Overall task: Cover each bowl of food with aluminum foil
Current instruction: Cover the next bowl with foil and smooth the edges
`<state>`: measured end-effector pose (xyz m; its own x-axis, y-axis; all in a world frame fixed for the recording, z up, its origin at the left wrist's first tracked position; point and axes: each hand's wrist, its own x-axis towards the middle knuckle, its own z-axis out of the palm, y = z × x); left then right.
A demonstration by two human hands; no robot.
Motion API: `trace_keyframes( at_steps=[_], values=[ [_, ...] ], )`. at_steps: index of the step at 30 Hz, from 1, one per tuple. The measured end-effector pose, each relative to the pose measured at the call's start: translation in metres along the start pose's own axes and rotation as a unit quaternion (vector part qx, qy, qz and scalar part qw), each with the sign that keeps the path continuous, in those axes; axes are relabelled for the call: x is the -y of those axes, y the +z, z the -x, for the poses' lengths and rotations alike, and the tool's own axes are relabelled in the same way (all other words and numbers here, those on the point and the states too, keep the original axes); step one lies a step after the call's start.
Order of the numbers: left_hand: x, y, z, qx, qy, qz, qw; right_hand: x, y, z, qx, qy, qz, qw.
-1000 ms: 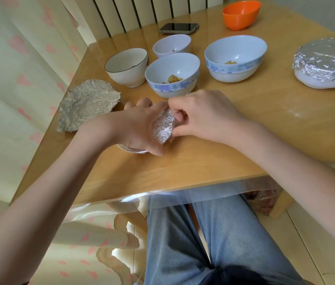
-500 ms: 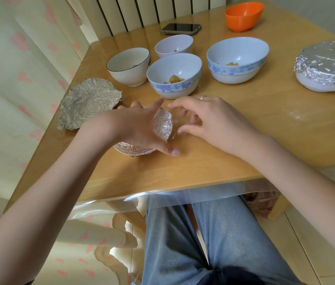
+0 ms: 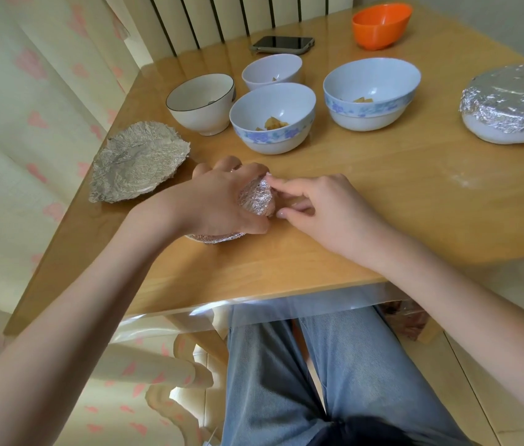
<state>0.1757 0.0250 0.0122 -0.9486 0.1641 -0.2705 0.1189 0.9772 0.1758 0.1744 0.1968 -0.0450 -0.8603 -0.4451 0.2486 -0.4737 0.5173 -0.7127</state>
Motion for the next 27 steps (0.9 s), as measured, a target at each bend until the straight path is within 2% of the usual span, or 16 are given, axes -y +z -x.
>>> trace_keyframes(
  at_steps=[4, 13, 18, 22, 25, 27],
  values=[
    [-0.002, 0.0, 0.0, -0.003, -0.007, 0.01, 1.0, 0.002, -0.008, 0.0, -0.001, 0.013, -0.047, 0.999],
    [-0.003, -0.002, -0.001, 0.01, -0.011, -0.003, 1.0, -0.002, -0.01, -0.02, -0.004, -0.064, 0.089, 0.994],
    [-0.002, -0.002, -0.002, 0.009, -0.009, -0.008, 1.0, -0.005, -0.013, -0.026, -0.011, -0.11, 0.116, 0.987],
    [-0.002, -0.001, -0.003, 0.004, -0.005, -0.011, 1.0, 0.0, -0.021, -0.036, 0.022, -0.119, 0.129, 0.984],
    [-0.002, -0.001, -0.003, -0.001, 0.0, -0.006, 1.0, 0.002, -0.028, -0.044, 0.044, -0.142, 0.207, 0.967],
    [-0.002, -0.001, -0.002, -0.005, 0.002, 0.001, 1.0, 0.0, -0.029, -0.044, 0.016, -0.182, 0.269, 0.946]
  ],
)
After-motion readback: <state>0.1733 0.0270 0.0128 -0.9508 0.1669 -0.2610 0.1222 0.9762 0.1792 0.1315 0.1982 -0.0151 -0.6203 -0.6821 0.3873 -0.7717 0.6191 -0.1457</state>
